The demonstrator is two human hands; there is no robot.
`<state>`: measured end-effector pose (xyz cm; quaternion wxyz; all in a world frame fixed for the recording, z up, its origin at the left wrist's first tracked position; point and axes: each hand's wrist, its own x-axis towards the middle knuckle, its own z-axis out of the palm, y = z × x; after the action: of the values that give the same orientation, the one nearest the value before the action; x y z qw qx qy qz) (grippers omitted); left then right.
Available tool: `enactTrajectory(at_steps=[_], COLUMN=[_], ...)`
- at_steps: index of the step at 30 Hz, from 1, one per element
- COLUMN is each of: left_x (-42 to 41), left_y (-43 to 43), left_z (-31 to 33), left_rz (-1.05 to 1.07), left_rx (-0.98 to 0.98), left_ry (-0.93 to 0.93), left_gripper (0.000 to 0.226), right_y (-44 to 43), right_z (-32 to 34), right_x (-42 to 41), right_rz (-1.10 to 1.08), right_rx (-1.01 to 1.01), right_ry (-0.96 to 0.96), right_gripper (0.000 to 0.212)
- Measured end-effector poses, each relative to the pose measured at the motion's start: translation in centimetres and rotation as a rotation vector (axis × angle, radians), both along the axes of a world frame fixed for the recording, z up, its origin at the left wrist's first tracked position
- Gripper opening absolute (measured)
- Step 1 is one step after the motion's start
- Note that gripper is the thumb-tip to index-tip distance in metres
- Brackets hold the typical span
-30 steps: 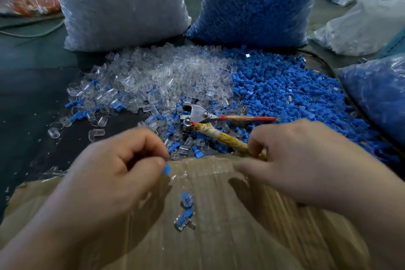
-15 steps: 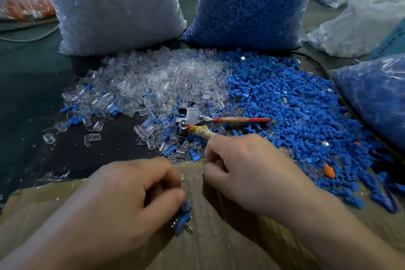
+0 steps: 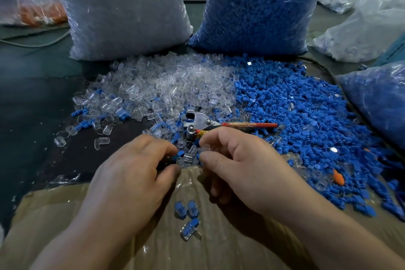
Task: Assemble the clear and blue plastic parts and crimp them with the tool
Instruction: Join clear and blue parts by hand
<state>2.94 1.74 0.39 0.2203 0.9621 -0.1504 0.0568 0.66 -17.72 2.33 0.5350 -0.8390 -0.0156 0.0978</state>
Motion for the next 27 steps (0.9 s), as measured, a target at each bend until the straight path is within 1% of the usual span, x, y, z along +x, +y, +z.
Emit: enactTrajectory(at_steps=[3,7,10,13,17,19,22,27], left_x=[0.1,0.2,0.3,0.3,0.2,0.3,0.5,0.3], left_y=[0.3,0.0,-0.6,-0.8,-0.9,-0.8,-0.7,-0.7], left_z=[-0.2,-0.3,-0.5,-0.6,-0.5,-0.3,-0.4,-0.3], left_rz=[0.021,0.007,0.005,0.03,-0.003,-0.032,-0.02,-0.032], left_rx=[0.019,0.082,0.092,0.051,0.039,0.018,0.009,0.036], left_ry=[-0.008,-0.026,-0.015,-0.019,-0.005,0.004,0.018,-0.023], left_gripper=[0.023,0.03,0.028,0.022,0.033,0.029,0.027,0.019], right_y=[0.1,0.3,0.7,0.9,1.1,1.3,1.5,1.6], right_z=[-0.1,-0.5,-0.7,-0.8,-0.9,-0.9,-0.8,-0.9], right_x=[0.0,-0.1,0.0,0.2,0.2,0.2,0.2,0.2], right_rz=[0.016,0.009,-0.014,-0.013,0.003,0.008,0.016,-0.008], right_rx=[-0.056,-0.163,-0.169,-0.186,-0.201,-0.201,-0.213,-0.201], right_ry=[-0.007,-0.082,-0.136,-0.192,-0.193,-0.214,-0.24,-0.228], right_gripper=[0.008,0.003,0.005,0.008,0.007,0.009,0.009,0.008])
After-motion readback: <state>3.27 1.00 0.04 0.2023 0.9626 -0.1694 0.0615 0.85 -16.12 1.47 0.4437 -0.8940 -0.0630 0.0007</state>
